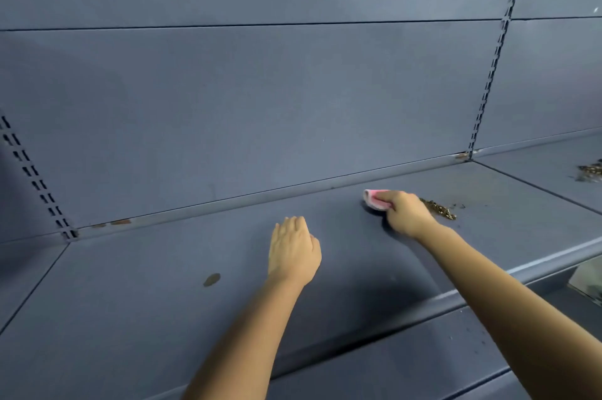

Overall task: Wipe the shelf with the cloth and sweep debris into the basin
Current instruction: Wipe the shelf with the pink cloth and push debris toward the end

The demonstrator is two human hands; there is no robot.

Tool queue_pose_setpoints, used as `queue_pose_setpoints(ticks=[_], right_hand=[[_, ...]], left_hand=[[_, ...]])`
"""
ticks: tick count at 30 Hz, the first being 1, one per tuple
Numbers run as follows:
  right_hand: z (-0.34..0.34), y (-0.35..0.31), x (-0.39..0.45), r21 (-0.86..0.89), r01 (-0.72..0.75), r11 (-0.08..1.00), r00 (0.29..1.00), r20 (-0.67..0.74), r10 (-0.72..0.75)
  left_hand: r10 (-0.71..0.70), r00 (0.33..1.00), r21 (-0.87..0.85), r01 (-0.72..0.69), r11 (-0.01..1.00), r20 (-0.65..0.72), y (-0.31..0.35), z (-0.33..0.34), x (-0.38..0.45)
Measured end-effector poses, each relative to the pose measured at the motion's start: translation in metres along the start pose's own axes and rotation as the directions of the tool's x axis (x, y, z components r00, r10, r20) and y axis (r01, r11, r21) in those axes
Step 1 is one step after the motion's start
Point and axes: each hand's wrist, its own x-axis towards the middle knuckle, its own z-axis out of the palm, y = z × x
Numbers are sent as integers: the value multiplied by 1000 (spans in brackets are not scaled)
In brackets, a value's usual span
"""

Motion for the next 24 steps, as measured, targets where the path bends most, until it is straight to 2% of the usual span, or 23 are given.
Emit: queue_pose_setpoints(ticks=[4,6,9,12,17,19,21,24], right_hand=[[38,-44,-17,43,235,971,957,167,-239],[55,-46,-21,14,287,958,933,221,-283],[52,-29,-6,-42,193,980,964,193,-181],[36,2,8,-134,155,979,982,131,-137],[9,53,19,-168,77,983,997,25,-74],[3,48,17,-112,4,994,999,-42,-9],[4,28,13,-96,19,995,996,-79,-27],[20,-9,8,-77,99,992,995,9,-99]], left_hand=[[-8,1000,4,8,1000,3,0,1,1],[-1,1000,10,1,1000,4,0,1,0],[8,1000,5,-8,1000,-5,-1,2,1],[1,1000,-9,-2,1000,-12,-2,3,1],[1,1000,7,-1,1000,-8,-2,2,1],[3,1000,11,-3,1000,-4,-1,2,1],[-8,1000,11,8,1000,-6,-1,2,1],[-36,999,9,36,999,-5,0,1,1]])
